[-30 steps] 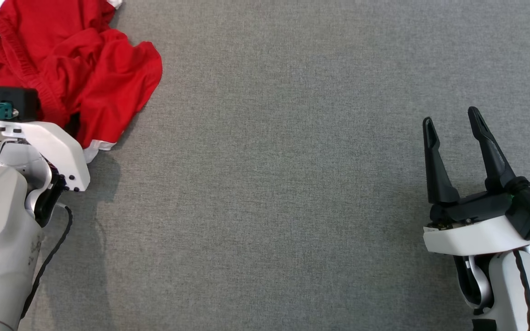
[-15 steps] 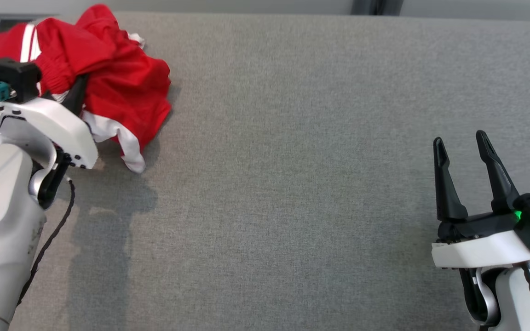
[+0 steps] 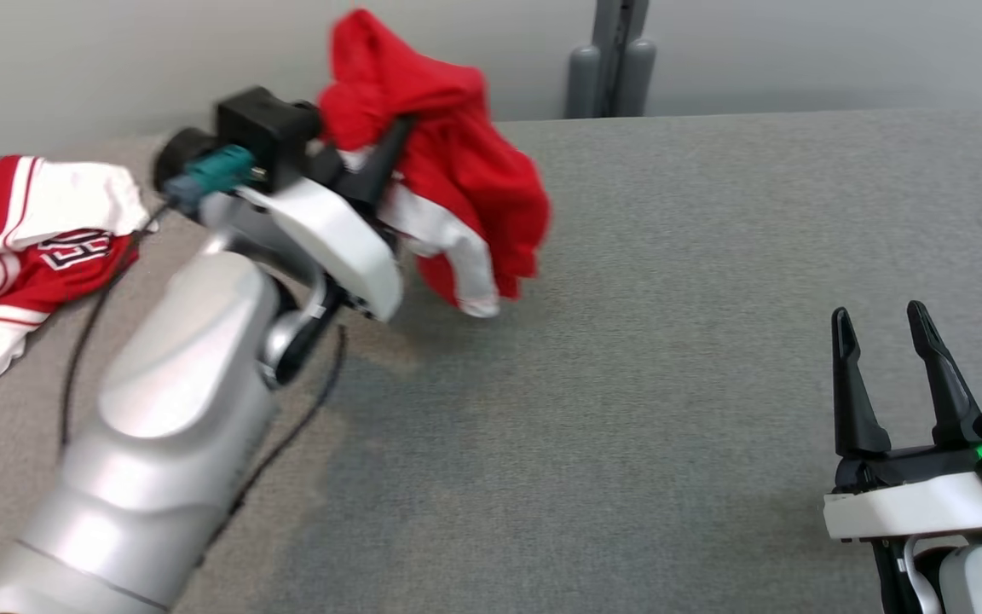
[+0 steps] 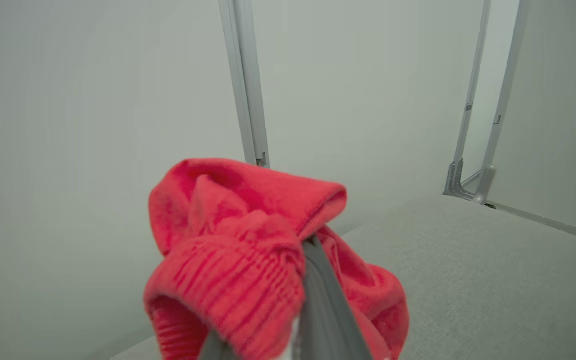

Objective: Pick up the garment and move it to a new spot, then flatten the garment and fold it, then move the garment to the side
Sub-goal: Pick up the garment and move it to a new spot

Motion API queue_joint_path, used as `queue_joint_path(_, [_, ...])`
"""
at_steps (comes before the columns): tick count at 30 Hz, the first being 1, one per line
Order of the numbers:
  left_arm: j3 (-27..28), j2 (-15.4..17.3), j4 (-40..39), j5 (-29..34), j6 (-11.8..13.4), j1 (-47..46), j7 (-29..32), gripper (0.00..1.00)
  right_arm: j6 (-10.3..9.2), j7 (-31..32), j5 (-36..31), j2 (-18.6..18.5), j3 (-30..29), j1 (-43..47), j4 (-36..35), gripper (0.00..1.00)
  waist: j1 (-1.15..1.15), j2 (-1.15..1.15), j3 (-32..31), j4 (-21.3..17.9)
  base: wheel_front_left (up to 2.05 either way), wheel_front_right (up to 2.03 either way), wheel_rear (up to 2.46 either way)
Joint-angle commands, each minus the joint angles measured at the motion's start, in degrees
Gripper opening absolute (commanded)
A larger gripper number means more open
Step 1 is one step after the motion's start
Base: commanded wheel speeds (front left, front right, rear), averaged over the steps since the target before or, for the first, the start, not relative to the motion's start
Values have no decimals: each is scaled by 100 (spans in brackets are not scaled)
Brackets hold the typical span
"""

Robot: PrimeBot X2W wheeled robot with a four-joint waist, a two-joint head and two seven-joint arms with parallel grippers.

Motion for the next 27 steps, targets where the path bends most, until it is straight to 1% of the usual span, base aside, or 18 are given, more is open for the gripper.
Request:
queue_joint_path(1, [-57,-92,-68,-29,48,92,26,0,1,-28,39,-37,-19,58,9,100,0,0,-74,-174,0,0,0])
queue_joint_path(6, [-165,-662,-144,-238,223,333,-14,0,1,-28,70,-37,52,50,14,100,0,0,6,-531,0,0,0])
queue_joint_path(7, [-194,-818,-50,-373,281,446,-54,0,1,-29,109,-35,99,21,26,100,0,0,71,-681,0,0,0])
queue_joint_path(9, [-170,-934,90,-573,364,573,-119,0,1,-29,118,-35,172,-32,34,100,0,0,143,-832,0,0,0])
queue_joint_path(12, [-214,-1009,452,-717,533,719,-191,0,1,-28,159,-36,223,-66,47,100,0,0,236,-1005,0,0,0])
queue_joint_path(15, [-231,-1035,976,-802,717,802,-269,0,1,-29,189,-35,246,-99,54,100,0,0,308,-1126,0,0,0])
queue_joint_path(17, [-171,-1043,1342,-866,844,826,-366,0,1,-29,193,-37,235,-114,66,100,0,0,341,-1179,0,0,0])
queue_joint_path(20, [-101,-1048,1861,-882,970,805,-526,0,1,-29,196,-35,226,-131,70,100,0,0,368,-1217,0,0,0])
queue_joint_path(22, [-92,-1045,2144,-866,975,769,-617,0,1,-29,194,-36,207,-134,74,100,0,0,374,-1222,0,0,0])
queue_joint_path(25, [-96,-1047,2488,-901,874,749,-683,0,1,-29,169,-35,152,-106,75,100,0,0,364,-1173,0,0,0])
queue_joint_path(27, [-96,-1049,2572,-915,845,735,-717,0,1,-29,153,-35,137,-97,78,100,0,0,359,-1148,0,0,0])
